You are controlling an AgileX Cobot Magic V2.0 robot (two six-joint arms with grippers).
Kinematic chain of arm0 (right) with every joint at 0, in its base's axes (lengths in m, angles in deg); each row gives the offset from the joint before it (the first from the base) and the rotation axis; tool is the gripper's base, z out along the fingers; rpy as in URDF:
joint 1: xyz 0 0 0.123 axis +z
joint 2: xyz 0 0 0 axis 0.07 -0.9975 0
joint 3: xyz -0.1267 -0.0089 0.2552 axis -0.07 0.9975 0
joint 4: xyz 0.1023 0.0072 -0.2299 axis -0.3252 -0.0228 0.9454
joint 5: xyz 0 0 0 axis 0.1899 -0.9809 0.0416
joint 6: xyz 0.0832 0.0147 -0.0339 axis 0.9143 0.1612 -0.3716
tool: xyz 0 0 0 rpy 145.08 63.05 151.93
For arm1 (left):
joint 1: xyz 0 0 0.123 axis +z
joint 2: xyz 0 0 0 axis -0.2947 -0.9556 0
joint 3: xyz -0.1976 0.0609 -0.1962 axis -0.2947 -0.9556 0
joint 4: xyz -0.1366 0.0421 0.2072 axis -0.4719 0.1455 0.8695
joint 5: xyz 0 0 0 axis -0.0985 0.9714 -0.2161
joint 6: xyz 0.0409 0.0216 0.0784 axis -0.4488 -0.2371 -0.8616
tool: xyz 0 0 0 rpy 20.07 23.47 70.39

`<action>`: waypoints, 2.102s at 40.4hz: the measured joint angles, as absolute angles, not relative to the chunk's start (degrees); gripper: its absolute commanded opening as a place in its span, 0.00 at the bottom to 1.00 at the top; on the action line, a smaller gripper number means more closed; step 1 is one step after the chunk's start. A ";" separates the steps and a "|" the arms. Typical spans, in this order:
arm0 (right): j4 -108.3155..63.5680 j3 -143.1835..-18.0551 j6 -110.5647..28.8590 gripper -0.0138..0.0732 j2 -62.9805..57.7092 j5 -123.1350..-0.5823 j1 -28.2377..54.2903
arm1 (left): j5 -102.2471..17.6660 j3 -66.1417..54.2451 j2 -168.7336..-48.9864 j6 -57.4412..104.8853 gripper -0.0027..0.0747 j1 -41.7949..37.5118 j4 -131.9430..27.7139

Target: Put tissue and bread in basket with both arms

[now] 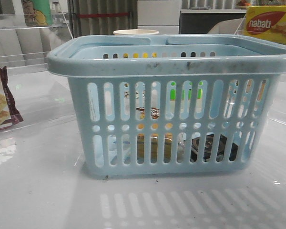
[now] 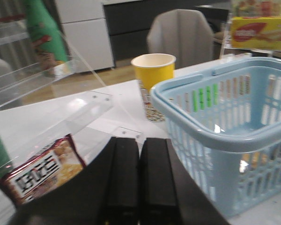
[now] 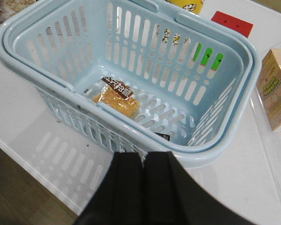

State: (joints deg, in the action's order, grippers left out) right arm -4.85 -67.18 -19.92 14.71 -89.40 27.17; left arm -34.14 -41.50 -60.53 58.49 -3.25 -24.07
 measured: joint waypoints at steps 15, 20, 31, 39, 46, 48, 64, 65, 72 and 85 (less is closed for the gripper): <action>-4.85 -67.18 -19.92 0.22 14.71 -89.40 27.17 | -50.04 -63.32 -51.57 58.49 0.15 13.58 -27.92; -4.85 -67.18 -19.92 0.22 14.71 -89.40 27.17 | -51.66 -63.79 -50.92 58.49 0.15 14.77 -29.58; -4.85 -67.18 -19.92 0.22 14.71 -89.90 27.17 | -52.22 -63.79 -50.92 58.49 0.15 15.07 -30.02; -4.85 -67.18 -19.92 0.22 14.71 -89.90 27.17 | -52.22 -63.79 -50.92 58.49 0.15 15.07 -30.02; -4.85 -67.18 -19.92 0.22 14.71 -89.90 27.17 | -52.31 -63.79 -50.92 58.49 0.15 15.07 -30.02; -4.85 -67.18 -19.92 0.22 14.71 -89.90 27.17 | -52.35 -63.79 -50.92 58.49 0.15 15.07 -30.02; -4.85 -67.18 -19.92 0.22 14.71 -89.90 27.17 | -52.44 -63.79 -50.92 58.49 0.15 15.07 -30.02; -4.85 -67.18 -19.92 0.22 14.71 -89.90 27.17 | -52.44 -63.79 -50.92 58.49 0.15 15.07 -30.02; -4.85 -66.63 -19.92 0.22 15.10 -89.90 27.30 | -52.44 -63.79 -50.92 58.49 0.15 15.07 -30.02; -7.34 -54.70 -19.92 0.22 25.52 -82.06 15.01 | -52.57 -63.79 -50.92 58.49 0.15 15.07 -30.02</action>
